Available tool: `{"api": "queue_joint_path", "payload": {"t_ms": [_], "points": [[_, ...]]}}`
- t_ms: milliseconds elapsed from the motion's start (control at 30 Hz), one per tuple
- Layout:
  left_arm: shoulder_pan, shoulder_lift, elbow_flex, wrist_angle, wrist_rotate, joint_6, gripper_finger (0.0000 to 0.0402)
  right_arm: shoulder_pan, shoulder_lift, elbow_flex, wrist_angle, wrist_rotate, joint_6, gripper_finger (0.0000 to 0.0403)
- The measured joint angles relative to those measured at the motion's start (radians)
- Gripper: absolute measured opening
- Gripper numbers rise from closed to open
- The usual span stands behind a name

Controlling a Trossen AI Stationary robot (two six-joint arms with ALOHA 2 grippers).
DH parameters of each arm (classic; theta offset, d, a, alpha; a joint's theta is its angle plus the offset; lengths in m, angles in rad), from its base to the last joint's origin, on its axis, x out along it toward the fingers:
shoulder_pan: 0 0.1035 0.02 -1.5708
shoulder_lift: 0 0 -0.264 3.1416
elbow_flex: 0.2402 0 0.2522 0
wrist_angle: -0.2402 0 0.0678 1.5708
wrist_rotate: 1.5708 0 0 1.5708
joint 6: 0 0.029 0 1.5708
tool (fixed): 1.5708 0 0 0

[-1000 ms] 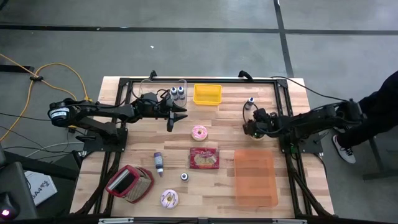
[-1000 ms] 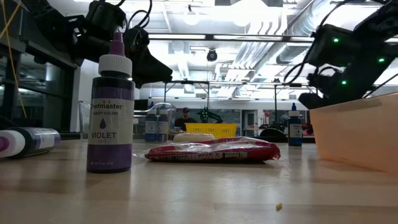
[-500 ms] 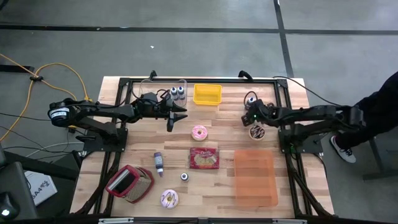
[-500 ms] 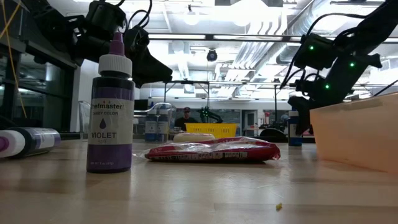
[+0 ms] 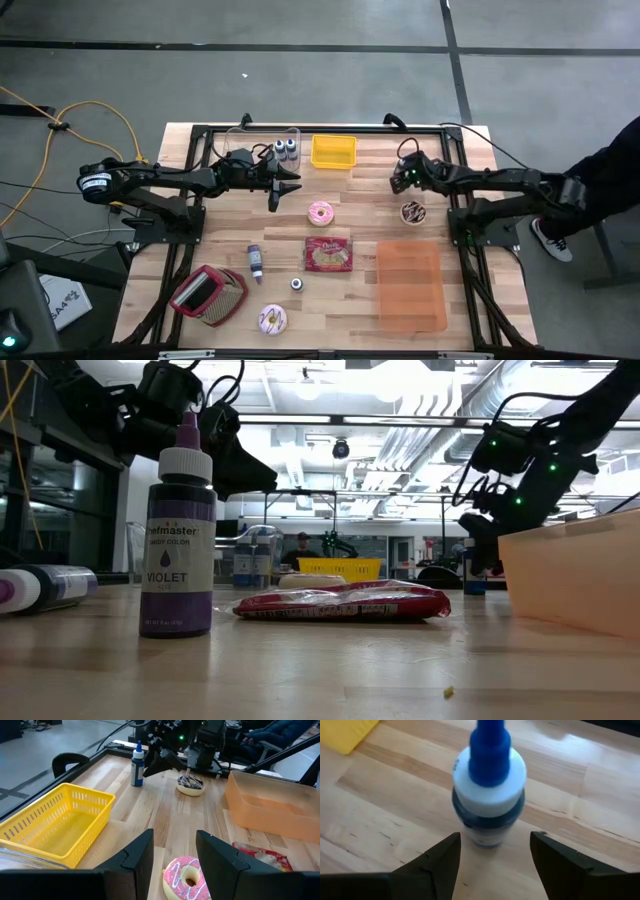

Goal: Pick & Place Food Item
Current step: Put the blue food coloring bottle into the transparent bin

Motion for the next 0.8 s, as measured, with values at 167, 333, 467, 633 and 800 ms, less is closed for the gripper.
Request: {"api": "queue_joint_path", "payload": {"t_ms": [167,333,467,633,800], "points": [[0.0,0.0,0.0,0.002,0.0,0.0,0.0143,-0.026,0.002,0.0,0.045,-0.039,-0.033,0.0227],[0.0,0.0,0.0,0.004,0.0,0.0,0.0143,-0.045,0.056,0.0,0.073,-0.06,-0.052,0.0227],[0.0,0.0,0.0,0.004,0.0,0.0,0.0143,-0.043,0.13,0.0,0.141,-0.059,-0.067,0.0227],[0.0,0.0,0.0,0.005,0.0,0.0,0.0143,-0.043,0.205,0.0,0.249,-0.055,-0.085,0.0227],[0.0,0.0,0.0,0.005,0.0,0.0,0.0143,-0.043,0.223,0.0,0.246,-0.045,-0.085,0.0227]]}}
